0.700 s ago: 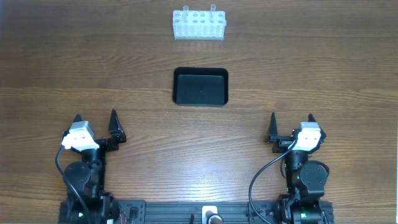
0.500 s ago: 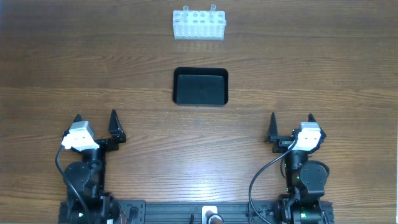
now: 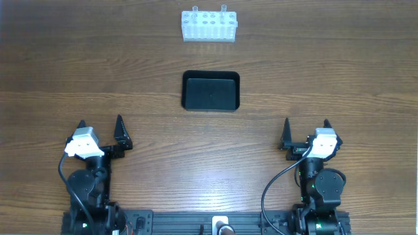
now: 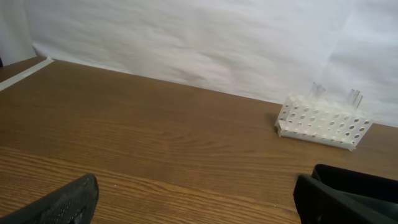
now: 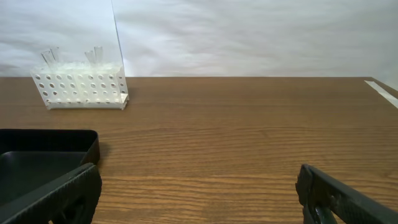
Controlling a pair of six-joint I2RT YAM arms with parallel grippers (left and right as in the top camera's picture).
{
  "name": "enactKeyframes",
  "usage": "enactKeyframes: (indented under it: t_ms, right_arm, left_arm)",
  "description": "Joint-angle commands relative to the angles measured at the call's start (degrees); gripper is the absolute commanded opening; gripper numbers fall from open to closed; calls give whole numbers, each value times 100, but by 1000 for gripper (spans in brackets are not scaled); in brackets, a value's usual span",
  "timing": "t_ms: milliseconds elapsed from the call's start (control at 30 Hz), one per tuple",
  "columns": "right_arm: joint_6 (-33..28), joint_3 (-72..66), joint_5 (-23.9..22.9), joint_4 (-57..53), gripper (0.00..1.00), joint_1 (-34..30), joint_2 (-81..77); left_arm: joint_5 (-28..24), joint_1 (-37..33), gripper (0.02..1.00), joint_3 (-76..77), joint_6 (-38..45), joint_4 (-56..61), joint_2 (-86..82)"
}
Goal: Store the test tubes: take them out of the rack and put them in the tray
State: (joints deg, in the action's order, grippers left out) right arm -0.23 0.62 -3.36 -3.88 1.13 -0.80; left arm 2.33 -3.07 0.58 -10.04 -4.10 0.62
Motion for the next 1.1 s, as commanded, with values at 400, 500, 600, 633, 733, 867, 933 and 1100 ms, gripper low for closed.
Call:
enactKeyframes:
  t_ms: [400,500,600,633,733,867,933,1100]
  right_arm:
    - [-9,-31,52,-26,991,-31,52]
    - [-9,-31,52,-24,991,-31,52]
    - [-9,-31,52,-24,993,-31,52]
    - [-7,-31,52,-26,993,-31,52]
    - [-9,-31,52,-26,993,-31,52]
    - [-9,-31,52,-26,993,-31,52]
    - [-9,-31,52,-24,991,-31,52]
    - [-9,-31,52,-24,991,-31,52]
  left_arm:
    - [-35,-15,998,-24,66,-2,-31]
    - [-35,-15,998,-24,63,-2,-31]
    - [-35,-15,998,-24,66,-2,-31]
    - [-35,-15,998,-24,66,0,-31]
    - [-35,-15,998,-24,66,-2,-31]
    - [-35,-15,998,-24,66,-2,-31]
    - [-33,-15,998,-24,66,-2,-31]
    - [33,-15,998,-17,66,2,0]
